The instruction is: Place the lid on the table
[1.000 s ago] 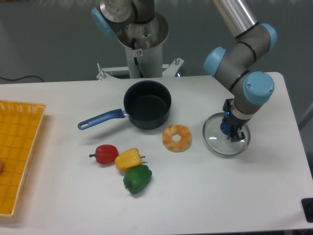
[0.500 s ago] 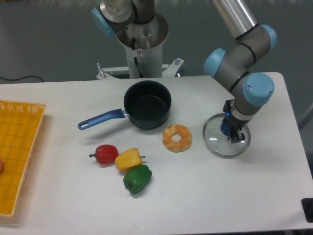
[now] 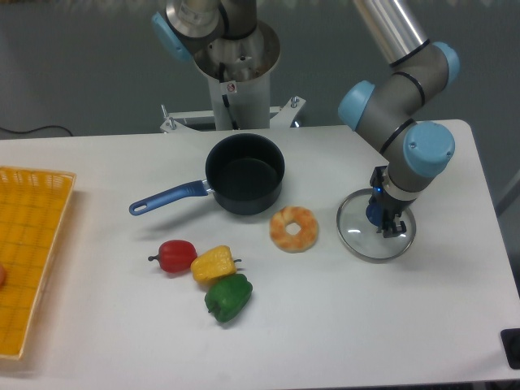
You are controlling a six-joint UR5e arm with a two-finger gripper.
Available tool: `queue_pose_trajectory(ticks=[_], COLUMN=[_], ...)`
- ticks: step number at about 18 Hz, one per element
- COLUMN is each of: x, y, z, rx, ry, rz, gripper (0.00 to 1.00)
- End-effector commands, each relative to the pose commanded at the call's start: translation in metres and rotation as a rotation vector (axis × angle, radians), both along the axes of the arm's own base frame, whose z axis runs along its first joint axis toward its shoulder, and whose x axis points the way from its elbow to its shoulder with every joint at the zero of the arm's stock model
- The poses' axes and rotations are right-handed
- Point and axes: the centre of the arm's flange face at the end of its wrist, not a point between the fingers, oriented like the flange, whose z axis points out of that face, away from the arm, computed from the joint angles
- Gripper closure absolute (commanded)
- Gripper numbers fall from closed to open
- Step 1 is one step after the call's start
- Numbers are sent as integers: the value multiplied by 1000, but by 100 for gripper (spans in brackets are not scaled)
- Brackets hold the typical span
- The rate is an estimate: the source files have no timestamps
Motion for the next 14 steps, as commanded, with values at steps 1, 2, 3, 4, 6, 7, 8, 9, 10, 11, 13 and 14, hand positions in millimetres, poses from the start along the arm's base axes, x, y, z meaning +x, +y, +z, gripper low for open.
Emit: queue_pose_trajectory(ticks=[1,2,3,4,6,7,8,9,10,11,13,14], x=[0,0,0,0,0,0,0,0,0,0,0,0], y=[0,0,0,0,0,0,0,0,0,0,0,0], z=[0,0,-1,0,-2,-2,-2,-2,-2,-2,-2,-2], rx=[0,0,-1,0,-1,-1,-1,-1,-1,-1,-1,-1], ry=[0,0,-1,0,-3,-3,-3,-3,-3,-3,-3,-3], rz=[0,0,0,0,0,0,0,0,0,0,0,0], gripper=[35,32,31,30,28,28,28,27,27,26,25,24])
